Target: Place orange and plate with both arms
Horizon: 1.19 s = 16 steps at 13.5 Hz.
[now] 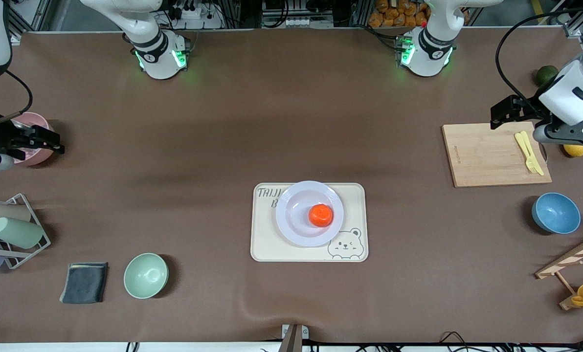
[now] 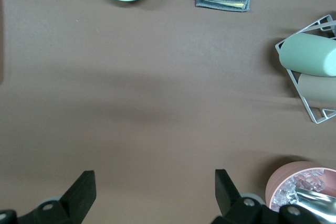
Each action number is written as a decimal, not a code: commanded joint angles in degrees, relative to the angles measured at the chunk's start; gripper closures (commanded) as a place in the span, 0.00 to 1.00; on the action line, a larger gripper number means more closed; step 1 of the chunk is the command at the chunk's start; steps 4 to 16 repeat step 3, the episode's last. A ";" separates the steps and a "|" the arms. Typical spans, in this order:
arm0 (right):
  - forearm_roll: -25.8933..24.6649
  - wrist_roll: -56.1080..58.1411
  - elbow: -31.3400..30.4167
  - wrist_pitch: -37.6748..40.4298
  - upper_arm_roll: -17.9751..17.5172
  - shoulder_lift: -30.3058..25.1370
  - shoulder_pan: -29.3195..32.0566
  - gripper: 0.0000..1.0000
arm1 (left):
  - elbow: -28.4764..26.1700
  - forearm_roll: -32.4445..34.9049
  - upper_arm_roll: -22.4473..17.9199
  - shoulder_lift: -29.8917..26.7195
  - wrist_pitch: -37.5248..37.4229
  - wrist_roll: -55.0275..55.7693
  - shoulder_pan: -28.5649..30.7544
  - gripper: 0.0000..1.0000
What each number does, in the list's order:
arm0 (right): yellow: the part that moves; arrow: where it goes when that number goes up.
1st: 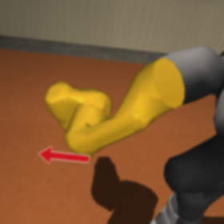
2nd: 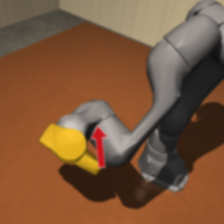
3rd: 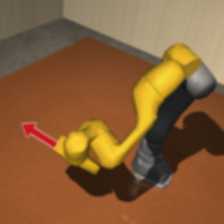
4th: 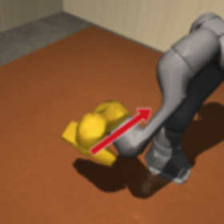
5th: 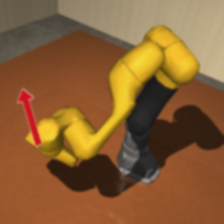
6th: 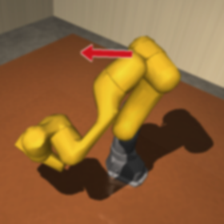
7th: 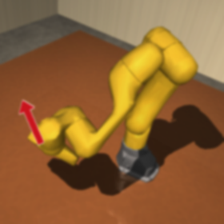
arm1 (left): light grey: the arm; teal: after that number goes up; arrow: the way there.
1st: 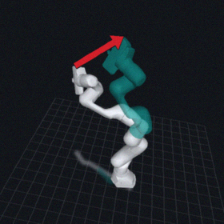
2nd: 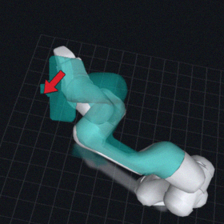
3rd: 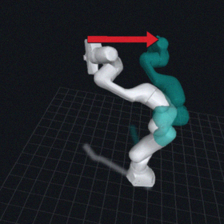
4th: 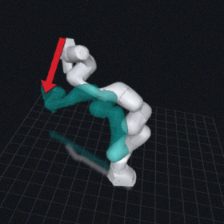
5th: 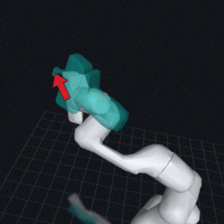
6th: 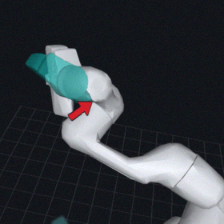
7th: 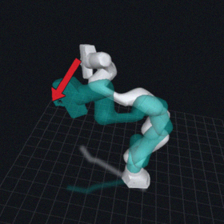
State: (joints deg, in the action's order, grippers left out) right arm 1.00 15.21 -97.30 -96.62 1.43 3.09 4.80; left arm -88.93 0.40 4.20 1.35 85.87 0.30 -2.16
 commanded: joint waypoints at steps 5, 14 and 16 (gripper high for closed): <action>-1.00 -0.44 0.97 1.08 0.77 -1.68 -0.84 0.00 | 1.21 0.04 0.11 0.24 -0.53 0.93 -0.13 0.00; -1.00 -0.44 0.97 1.08 0.77 -1.68 -0.84 0.00 | 1.21 0.04 0.11 0.24 -0.53 0.93 -0.13 0.00; -1.00 -0.44 0.97 1.08 0.77 -1.68 -0.84 0.00 | 1.21 0.04 0.11 0.24 -0.53 0.93 -0.13 0.00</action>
